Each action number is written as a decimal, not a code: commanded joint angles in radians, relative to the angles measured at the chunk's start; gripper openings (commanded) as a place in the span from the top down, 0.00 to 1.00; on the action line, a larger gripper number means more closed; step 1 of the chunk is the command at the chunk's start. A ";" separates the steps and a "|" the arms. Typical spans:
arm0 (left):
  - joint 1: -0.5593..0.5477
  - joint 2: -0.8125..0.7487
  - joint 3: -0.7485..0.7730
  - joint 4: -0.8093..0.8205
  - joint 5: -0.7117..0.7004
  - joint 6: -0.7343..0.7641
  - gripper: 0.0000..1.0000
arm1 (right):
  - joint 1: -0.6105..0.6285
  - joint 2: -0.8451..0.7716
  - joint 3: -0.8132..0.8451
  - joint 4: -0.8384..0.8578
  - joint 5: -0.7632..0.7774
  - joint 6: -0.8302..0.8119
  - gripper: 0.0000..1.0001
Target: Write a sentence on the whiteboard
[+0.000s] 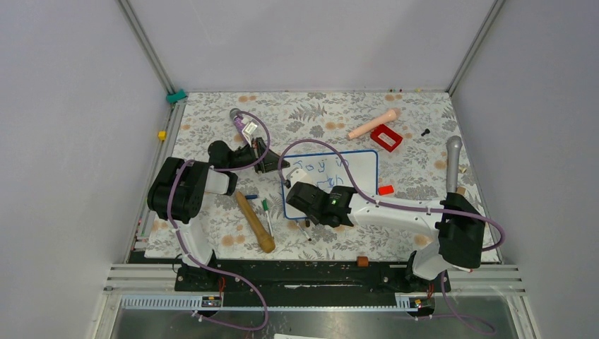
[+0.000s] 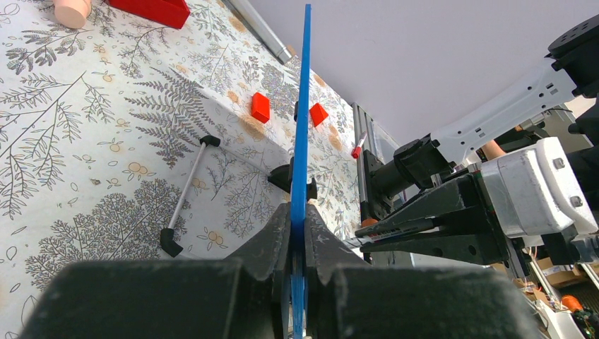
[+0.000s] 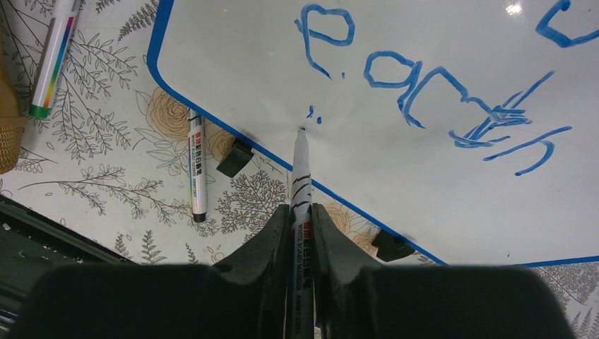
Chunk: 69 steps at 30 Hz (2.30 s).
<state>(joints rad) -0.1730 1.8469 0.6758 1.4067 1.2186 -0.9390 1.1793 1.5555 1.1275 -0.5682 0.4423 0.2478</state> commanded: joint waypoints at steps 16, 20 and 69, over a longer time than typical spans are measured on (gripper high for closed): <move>0.011 -0.035 -0.005 0.062 -0.037 0.019 1.00 | -0.007 0.057 0.109 -0.025 0.060 -0.034 1.00; 0.010 -0.037 -0.006 0.063 -0.037 0.018 1.00 | -0.013 0.054 0.112 -0.026 0.066 -0.037 1.00; -0.086 0.252 0.297 0.067 -0.218 0.070 1.00 | -0.313 -0.174 -0.188 0.444 -0.058 -0.045 1.00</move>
<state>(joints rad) -0.2489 2.1094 0.9886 1.4170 0.9791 -0.9539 0.8429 1.3563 0.9428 -0.1867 0.3275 0.1844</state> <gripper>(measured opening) 0.055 0.189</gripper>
